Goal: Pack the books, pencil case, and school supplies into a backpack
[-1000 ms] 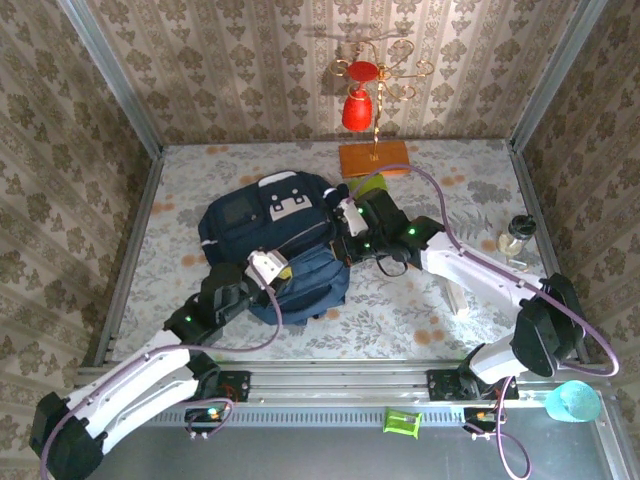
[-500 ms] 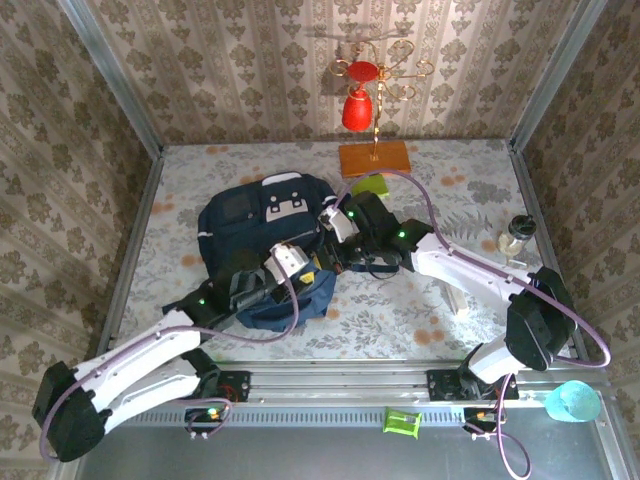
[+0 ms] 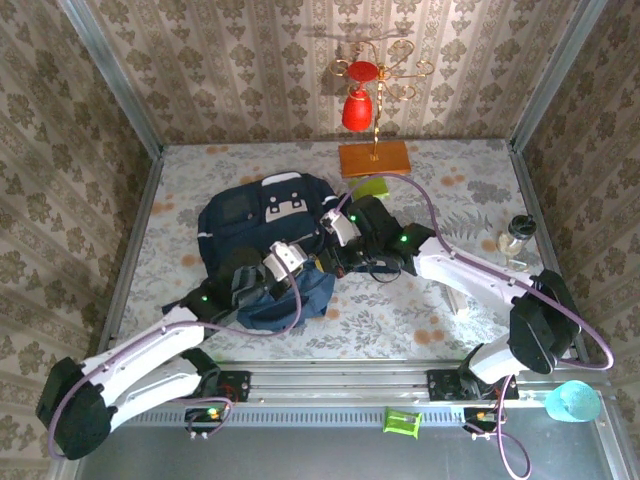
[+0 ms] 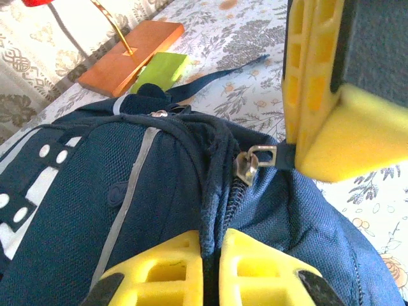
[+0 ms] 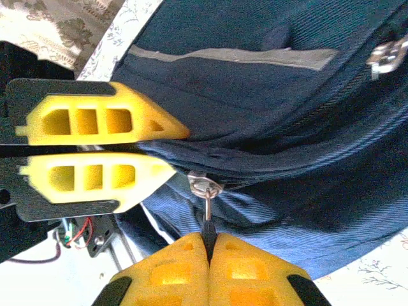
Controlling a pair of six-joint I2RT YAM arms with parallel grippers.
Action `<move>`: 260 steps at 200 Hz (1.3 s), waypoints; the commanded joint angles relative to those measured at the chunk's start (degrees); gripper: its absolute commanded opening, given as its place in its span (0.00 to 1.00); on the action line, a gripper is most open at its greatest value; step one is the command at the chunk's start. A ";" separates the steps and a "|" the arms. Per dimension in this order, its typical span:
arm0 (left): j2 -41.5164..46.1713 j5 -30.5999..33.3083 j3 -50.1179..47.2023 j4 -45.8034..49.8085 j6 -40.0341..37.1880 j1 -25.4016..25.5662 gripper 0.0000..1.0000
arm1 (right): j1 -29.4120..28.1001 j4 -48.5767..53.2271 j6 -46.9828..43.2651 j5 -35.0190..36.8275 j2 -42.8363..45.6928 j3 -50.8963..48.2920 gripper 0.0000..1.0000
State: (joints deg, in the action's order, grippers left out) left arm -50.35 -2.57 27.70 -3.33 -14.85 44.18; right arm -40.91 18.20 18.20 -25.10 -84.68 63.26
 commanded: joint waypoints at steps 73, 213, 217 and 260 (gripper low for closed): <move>13.14 1.78 -9.22 -5.88 13.16 -5.61 0.00 | -0.47 4.00 3.62 28.30 -0.45 3.87 0.00; 16.49 -12.33 -12.06 -10.50 19.91 -11.84 0.00 | 4.06 -1.03 2.75 35.97 -16.64 13.93 0.00; 16.25 -12.56 -12.06 -10.53 19.82 -11.84 0.00 | 4.23 -1.31 2.69 35.96 -17.11 14.12 0.00; 14.07 -12.88 -12.31 -10.41 19.62 -11.84 0.00 | 5.00 -8.59 -0.19 24.64 -19.10 13.05 0.00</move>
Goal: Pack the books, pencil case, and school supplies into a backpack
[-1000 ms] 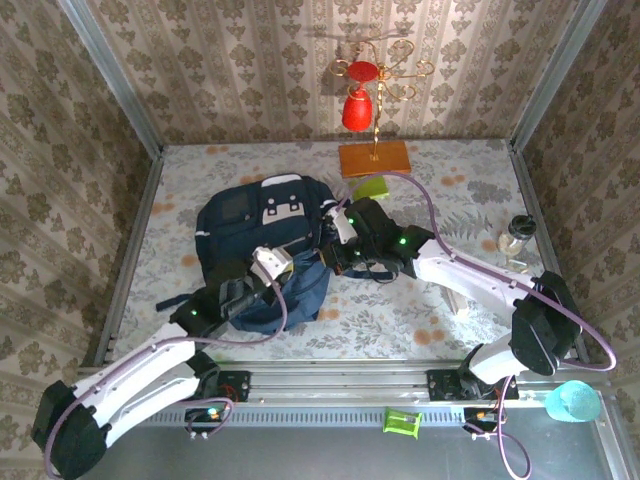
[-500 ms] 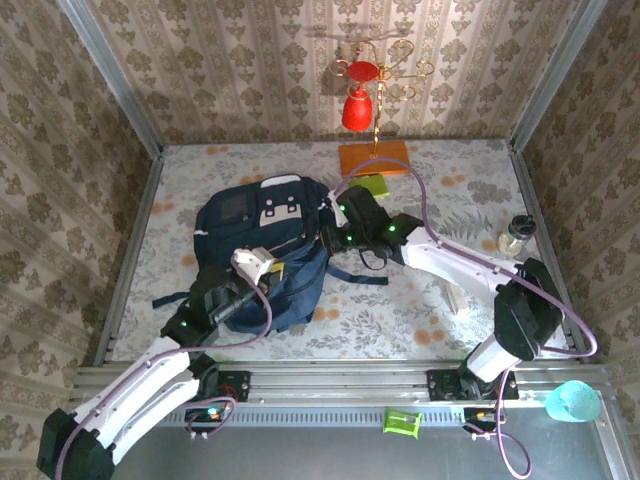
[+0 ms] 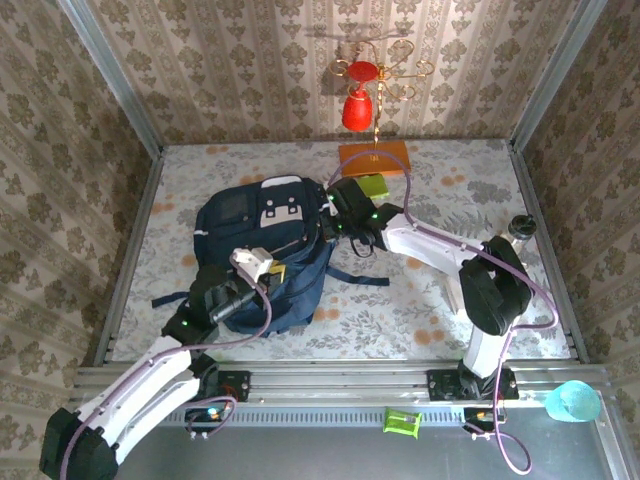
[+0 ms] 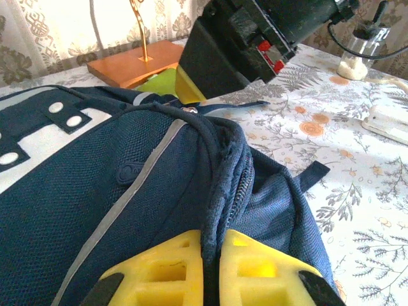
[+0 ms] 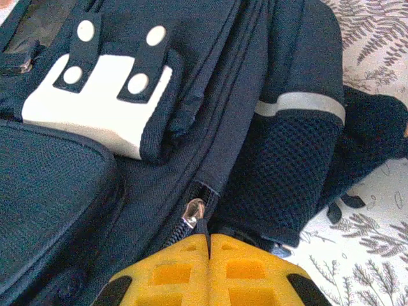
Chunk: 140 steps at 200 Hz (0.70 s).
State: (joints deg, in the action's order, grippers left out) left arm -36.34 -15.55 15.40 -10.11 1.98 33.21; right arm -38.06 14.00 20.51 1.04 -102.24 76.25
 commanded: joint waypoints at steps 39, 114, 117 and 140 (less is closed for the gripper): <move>-2.53 -0.30 -0.82 -6.04 2.41 -0.96 0.00 | 2.55 -0.23 -4.18 -3.98 -4.20 4.29 0.02; -7.28 -1.70 0.62 -10.10 12.39 -2.00 0.69 | 2.82 2.32 -7.00 -3.12 7.88 -4.47 0.45; -6.93 -1.22 1.08 -8.74 13.27 -2.39 0.71 | 2.82 1.87 -6.60 -4.15 7.59 -4.36 0.46; -5.91 6.49 7.12 5.99 22.37 -8.26 0.79 | 3.05 -0.28 -1.72 -6.75 2.12 -0.49 0.49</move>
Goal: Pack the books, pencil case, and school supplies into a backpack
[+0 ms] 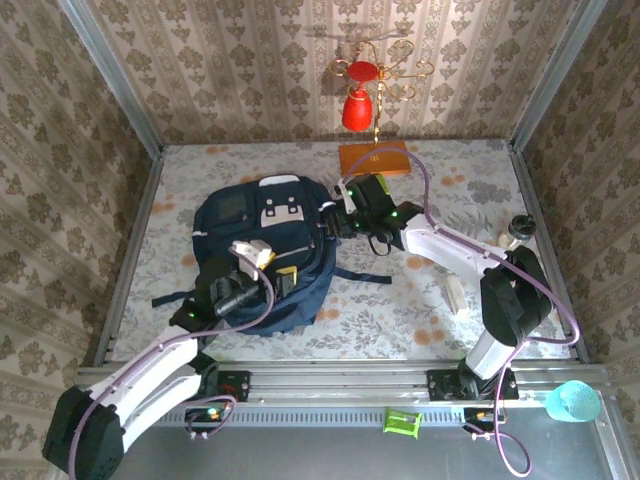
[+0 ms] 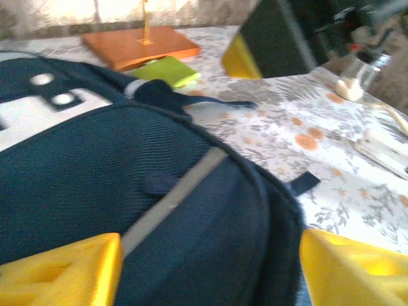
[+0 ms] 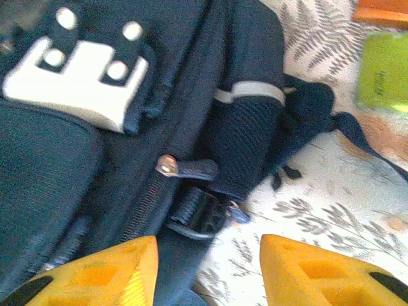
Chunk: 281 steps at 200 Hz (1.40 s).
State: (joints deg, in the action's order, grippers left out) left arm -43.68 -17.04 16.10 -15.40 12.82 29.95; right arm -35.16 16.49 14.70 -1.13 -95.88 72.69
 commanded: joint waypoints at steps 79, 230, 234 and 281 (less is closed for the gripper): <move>-17.66 5.12 13.38 18.26 23.29 -24.61 0.85 | 0.86 -10.72 14.85 -18.96 -13.10 4.26 0.45; -29.92 12.03 26.07 13.33 21.89 -23.63 0.84 | -0.88 -11.81 -11.94 -11.80 7.80 -13.71 0.50; -29.03 12.54 25.74 13.40 21.90 -23.46 0.85 | -0.99 -12.43 -13.20 -11.86 8.51 -14.43 0.52; -22.68 12.41 21.95 15.06 21.75 -21.08 0.85 | -1.80 -13.86 -29.34 -20.84 5.65 -13.89 0.60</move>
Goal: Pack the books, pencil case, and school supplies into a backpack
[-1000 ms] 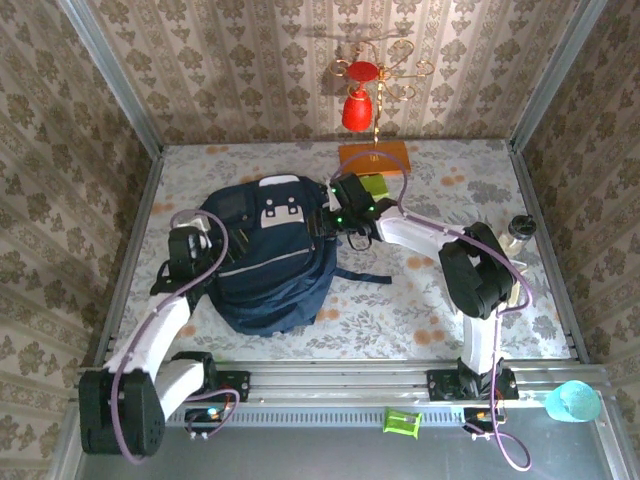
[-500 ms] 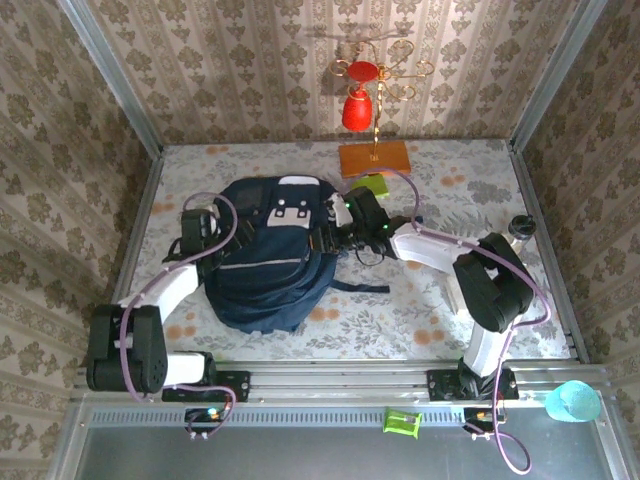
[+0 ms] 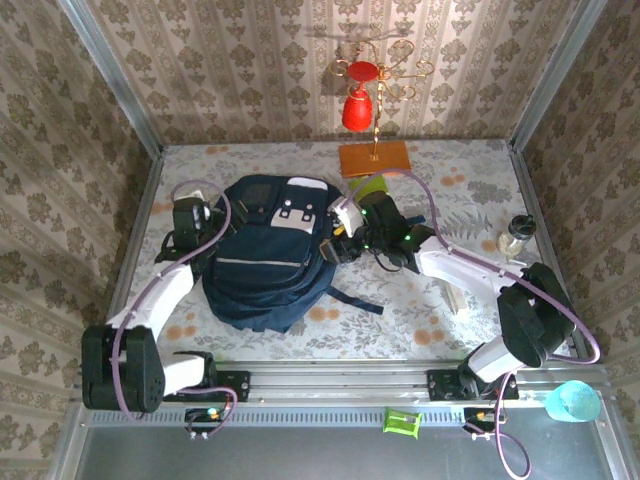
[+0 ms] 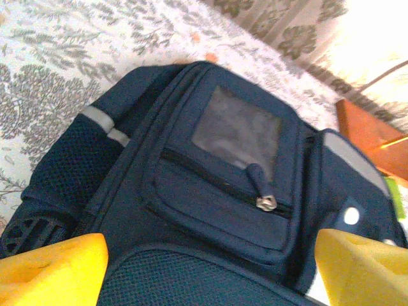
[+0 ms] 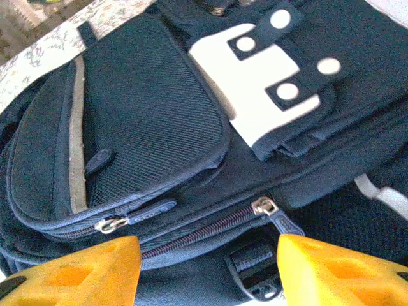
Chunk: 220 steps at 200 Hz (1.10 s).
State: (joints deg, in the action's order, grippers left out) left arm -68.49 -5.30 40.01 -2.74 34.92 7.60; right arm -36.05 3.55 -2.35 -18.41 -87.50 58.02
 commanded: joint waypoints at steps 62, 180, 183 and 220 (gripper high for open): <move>6.13 -1.38 -6.37 4.03 -0.55 4.06 0.85 | -1.03 -2.20 -25.94 -12.76 -8.60 2.85 0.57; 5.83 -2.68 -8.02 2.50 -1.87 4.45 0.85 | -0.95 -8.29 -20.45 -20.83 -15.88 4.83 0.57; 5.82 -2.70 -8.02 2.50 -1.91 4.45 0.85 | -0.95 -8.30 -20.42 -21.02 -15.96 4.84 0.57; 5.31 -2.96 -8.44 2.36 -1.94 4.46 0.85 | -0.95 -7.80 -18.28 -25.17 -16.40 5.15 0.54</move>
State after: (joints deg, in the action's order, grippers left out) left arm -62.94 -7.33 32.36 0.45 34.26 11.62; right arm -36.64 -3.11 -22.96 -38.24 -103.26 61.45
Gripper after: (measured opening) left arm 0.852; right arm 0.555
